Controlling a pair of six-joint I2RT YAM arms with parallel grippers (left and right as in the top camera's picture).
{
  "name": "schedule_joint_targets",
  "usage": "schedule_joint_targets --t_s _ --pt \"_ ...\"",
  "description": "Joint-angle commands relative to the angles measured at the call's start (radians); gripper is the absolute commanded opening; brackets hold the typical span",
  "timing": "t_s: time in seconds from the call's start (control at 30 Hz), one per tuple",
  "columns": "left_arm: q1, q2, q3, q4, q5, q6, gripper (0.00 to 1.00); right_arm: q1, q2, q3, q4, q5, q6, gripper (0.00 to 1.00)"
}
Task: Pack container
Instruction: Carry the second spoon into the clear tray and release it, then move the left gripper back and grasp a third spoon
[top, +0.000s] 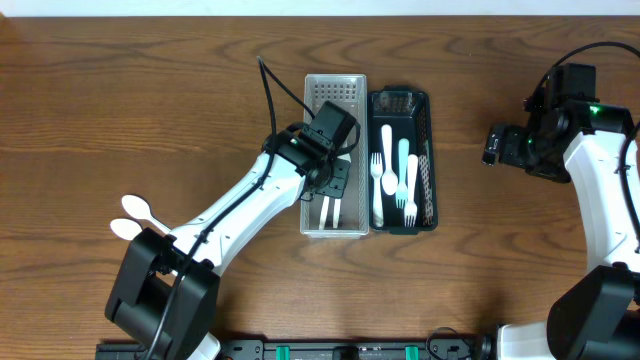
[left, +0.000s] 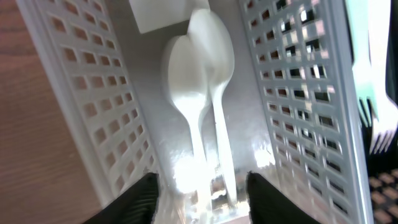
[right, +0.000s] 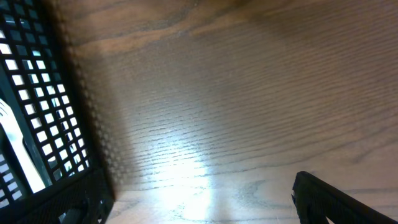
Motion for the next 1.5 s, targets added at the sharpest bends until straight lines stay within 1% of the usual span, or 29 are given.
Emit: schedule_joint_targets --t_s 0.0,0.1,0.2,0.3,0.4,0.47,0.5,0.53,0.6,0.63,0.7,0.73,0.87,1.03,1.13,1.2,1.37,1.47 --pt "0.003 -0.012 0.128 -0.061 -0.013 0.055 0.53 0.002 -0.003 -0.002 -0.002 -0.006 -0.011 0.99" --pt "0.007 -0.038 0.225 -0.148 -0.072 0.053 0.53 0.002 -0.003 -0.002 0.0 -0.006 -0.03 0.99" --pt "0.028 -0.1 0.29 -0.23 -0.189 0.021 0.54 0.002 -0.003 -0.002 0.001 -0.006 -0.038 0.99" --pt "0.093 -0.197 0.296 -0.306 -0.302 -0.111 0.61 0.002 -0.003 -0.002 0.0 -0.006 -0.06 0.99" --pt "0.208 -0.289 0.296 -0.388 -0.323 -0.247 0.62 0.002 -0.003 -0.002 -0.002 -0.006 -0.063 0.99" --pt "0.312 -0.346 0.293 -0.436 -0.323 -0.32 0.73 0.002 -0.003 -0.002 -0.003 -0.006 -0.069 0.99" --pt "0.374 -0.373 0.288 -0.456 -0.323 -0.345 0.77 0.002 -0.003 -0.002 -0.003 -0.006 -0.074 0.99" --pt "0.428 -0.394 0.282 -0.47 -0.323 -0.366 0.84 0.002 -0.003 -0.002 -0.003 -0.006 -0.079 0.99" --pt "0.562 -0.43 0.262 -0.498 -0.322 -0.417 0.93 0.002 -0.003 -0.002 -0.003 -0.006 -0.078 0.99" --pt "0.605 -0.436 0.254 -0.506 -0.319 -0.431 0.96 0.002 -0.003 -0.002 -0.003 -0.006 -0.078 0.99" --pt "0.701 -0.441 0.229 -0.511 -0.283 -0.435 0.99 0.002 -0.003 -0.003 -0.005 -0.006 -0.078 0.99" --pt "0.761 -0.438 0.202 -0.506 -0.245 -0.435 1.0 0.002 -0.003 -0.003 -0.007 -0.006 -0.078 0.99" --pt "0.871 -0.417 0.087 -0.446 -0.195 -0.435 0.98 0.002 -0.003 -0.003 -0.019 -0.006 -0.078 0.99" --pt "0.959 -0.373 -0.137 -0.263 -0.101 -0.44 0.98 0.002 -0.003 -0.003 -0.033 -0.006 -0.079 0.99" --pt "0.983 -0.339 -0.237 -0.17 -0.07 -0.441 0.98 0.002 -0.003 -0.003 -0.034 -0.006 -0.078 0.99" --pt "0.985 -0.309 -0.275 -0.123 -0.07 -0.416 0.98 0.002 -0.003 -0.003 -0.034 -0.006 -0.078 0.99" --pt "0.985 -0.219 -0.29 -0.071 -0.058 -0.36 0.98 0.002 -0.003 -0.003 -0.037 -0.006 -0.078 0.99" --pt "0.985 -0.168 -0.29 -0.044 -0.051 -0.359 0.98 0.002 -0.003 -0.003 -0.041 -0.006 -0.078 0.99"
